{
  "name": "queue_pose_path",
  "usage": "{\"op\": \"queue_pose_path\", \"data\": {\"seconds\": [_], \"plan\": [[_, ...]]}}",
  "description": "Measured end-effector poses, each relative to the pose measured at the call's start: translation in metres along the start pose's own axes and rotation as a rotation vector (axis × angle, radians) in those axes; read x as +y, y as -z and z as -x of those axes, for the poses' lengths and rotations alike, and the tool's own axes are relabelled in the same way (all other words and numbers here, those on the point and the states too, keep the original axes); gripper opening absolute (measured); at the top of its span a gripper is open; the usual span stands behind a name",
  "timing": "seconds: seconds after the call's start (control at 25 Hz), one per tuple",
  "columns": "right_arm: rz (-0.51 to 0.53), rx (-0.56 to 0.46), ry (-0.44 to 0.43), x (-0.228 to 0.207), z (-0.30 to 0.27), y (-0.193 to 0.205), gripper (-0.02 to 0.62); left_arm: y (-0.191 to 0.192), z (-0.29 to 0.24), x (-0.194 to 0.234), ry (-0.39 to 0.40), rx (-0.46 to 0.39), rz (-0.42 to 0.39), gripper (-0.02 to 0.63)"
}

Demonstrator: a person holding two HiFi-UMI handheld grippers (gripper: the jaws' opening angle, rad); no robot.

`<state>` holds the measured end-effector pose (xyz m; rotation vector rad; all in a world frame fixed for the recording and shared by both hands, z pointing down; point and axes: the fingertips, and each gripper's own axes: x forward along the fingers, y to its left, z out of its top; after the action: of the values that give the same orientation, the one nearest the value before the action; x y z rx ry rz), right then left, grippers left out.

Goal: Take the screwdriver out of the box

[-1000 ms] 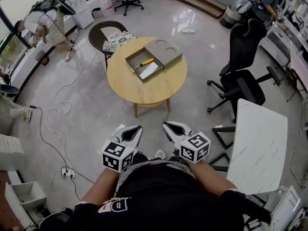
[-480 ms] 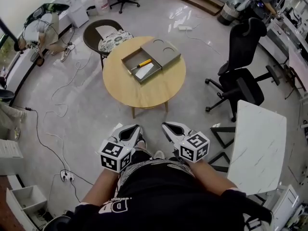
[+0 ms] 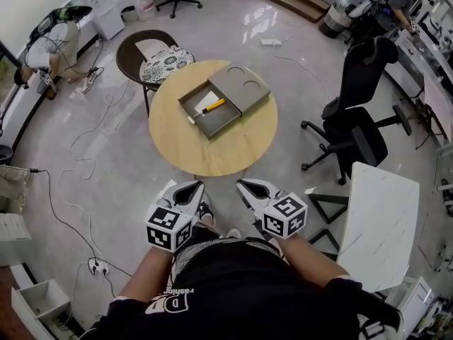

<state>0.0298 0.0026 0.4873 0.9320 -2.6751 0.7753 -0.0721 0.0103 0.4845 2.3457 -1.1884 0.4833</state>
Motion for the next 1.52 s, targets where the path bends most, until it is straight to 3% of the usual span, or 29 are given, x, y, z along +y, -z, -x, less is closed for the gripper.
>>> {"op": "queue_pose_path", "data": {"seconds": [0.48, 0.96, 1.52], "plan": [[0.000, 0.000, 0.050, -0.031, -0.080, -0.061, 0.000, -0.061, -0.044, 0.081, 0.051, 0.022, -0.077, 0.060], [-0.018, -0.010, 0.131, -0.047, -0.143, -0.078, 0.000, -0.081, -0.063, 0.145, 0.121, 0.047, -0.132, 0.060], [-0.043, -0.021, 0.188, -0.068, -0.154, -0.087, 0.001, -0.090, -0.096, 0.161, 0.177, 0.081, -0.167, 0.060]]}}
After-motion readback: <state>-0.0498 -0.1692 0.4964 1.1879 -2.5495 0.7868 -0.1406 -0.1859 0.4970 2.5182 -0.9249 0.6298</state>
